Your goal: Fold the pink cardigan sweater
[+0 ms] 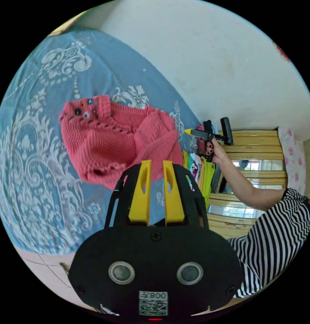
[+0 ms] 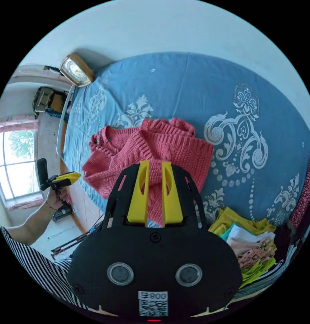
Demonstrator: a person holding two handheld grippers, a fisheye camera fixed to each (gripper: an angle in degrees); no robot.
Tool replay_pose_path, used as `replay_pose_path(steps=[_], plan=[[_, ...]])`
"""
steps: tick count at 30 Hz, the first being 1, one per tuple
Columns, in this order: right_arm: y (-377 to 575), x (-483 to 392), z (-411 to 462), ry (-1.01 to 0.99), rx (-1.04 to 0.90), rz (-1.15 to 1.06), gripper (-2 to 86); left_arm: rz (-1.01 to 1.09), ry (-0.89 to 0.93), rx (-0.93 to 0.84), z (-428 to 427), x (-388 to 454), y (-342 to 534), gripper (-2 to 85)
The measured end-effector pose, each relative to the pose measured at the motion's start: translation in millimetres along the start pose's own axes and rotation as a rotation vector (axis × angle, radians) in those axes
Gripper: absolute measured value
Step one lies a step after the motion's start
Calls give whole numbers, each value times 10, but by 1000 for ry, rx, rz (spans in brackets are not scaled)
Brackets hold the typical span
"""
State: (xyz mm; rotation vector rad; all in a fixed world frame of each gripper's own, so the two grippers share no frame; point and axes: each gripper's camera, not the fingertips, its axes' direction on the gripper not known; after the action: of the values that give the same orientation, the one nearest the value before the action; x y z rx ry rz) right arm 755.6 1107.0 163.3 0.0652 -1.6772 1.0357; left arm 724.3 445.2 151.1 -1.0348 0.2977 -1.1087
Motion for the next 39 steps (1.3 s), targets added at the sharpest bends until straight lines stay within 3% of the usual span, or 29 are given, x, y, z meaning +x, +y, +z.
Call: replay_pose_path(steps=[9, 17, 21, 24, 29, 31, 39], plan=[[-599, -370, 312, 96, -6, -14, 73, 141, -223, -83, 4, 311, -397, 65], [-913, -701, 532, 308, -63, -166, 98, 147, -529, -63, -672, 337, -300, 95], [-853, -840, 854, 317, -193, -219, 79, 143, -592, -128, -708, 415, -85, 96], [-666, -974, 879, 296, -166, -242, 59, 183, -660, -108, -806, 679, 187, 69], [-295, -1181, 805, 293, -187, -205, 33, 153, -583, -103, -1154, 1033, 598, 36], [-69, -1302, 640, 283, -155, -191, 28, 149, -479, -18, -1525, 1293, 898, 31], [1979, -2138, -695, 129, 151, -126, 21, 276, -232, 173, -2966, 2444, 2321, 27]])
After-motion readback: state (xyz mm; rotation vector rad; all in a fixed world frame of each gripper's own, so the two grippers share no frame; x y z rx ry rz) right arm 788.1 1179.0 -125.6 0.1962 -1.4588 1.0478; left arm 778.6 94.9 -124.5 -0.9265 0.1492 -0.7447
